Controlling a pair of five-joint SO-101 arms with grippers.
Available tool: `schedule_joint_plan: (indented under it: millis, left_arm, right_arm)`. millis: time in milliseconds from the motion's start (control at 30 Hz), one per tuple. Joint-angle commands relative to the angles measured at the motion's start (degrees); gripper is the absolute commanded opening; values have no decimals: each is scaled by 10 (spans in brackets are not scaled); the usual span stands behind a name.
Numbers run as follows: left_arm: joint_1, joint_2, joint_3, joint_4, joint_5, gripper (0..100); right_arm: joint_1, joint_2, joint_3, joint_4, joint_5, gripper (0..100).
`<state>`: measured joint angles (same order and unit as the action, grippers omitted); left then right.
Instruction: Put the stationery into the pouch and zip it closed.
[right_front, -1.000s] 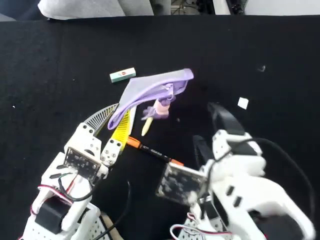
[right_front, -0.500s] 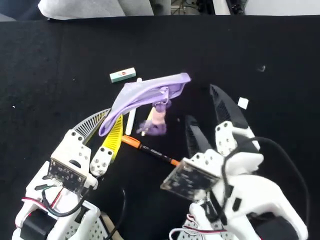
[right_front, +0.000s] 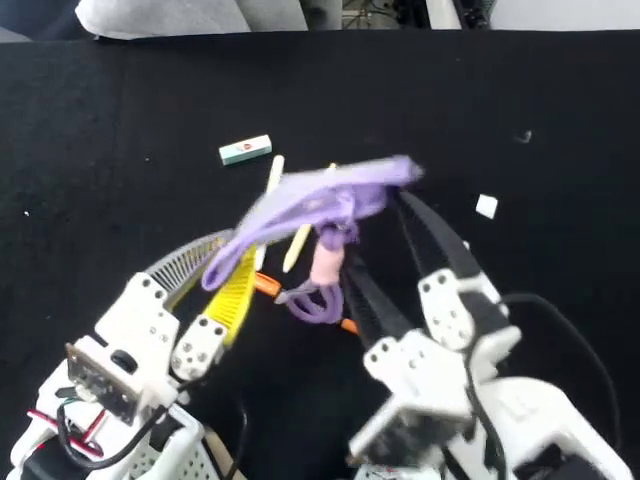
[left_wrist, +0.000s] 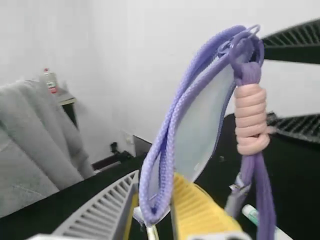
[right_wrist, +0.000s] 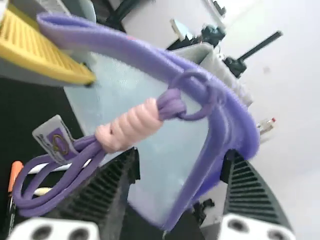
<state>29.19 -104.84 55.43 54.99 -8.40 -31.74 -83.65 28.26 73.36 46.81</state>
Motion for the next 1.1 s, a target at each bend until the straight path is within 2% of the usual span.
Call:
schedule_joint_plan:
  millis: [0,167,333,533,667,833,1067]
  left_arm:
    - [29,3,-34,11,3,43]
    - [34,3,-34,22,3,43]
    - [30,3,-35,23,3,43]
    - [34,3,-69,40,3,43]
    - [35,3,-113,68,3,43]
    - [34,3,-123,93,-37,43]
    - [35,3,-124,96,-37,43]
  right_arm:
    - [-10,-33,-4,-15,-6,269]
    - [-48,-66,-3,-7,-25,269]
    - [-51,-76,-3,4,-25,266]
    - [-46,-71,28,-15,-7,188]
    - [7,-71,51,-61,-7,199]
    - [69,-69,44,-84,-37,302]
    - [108,-17,63,-71,-71,303]
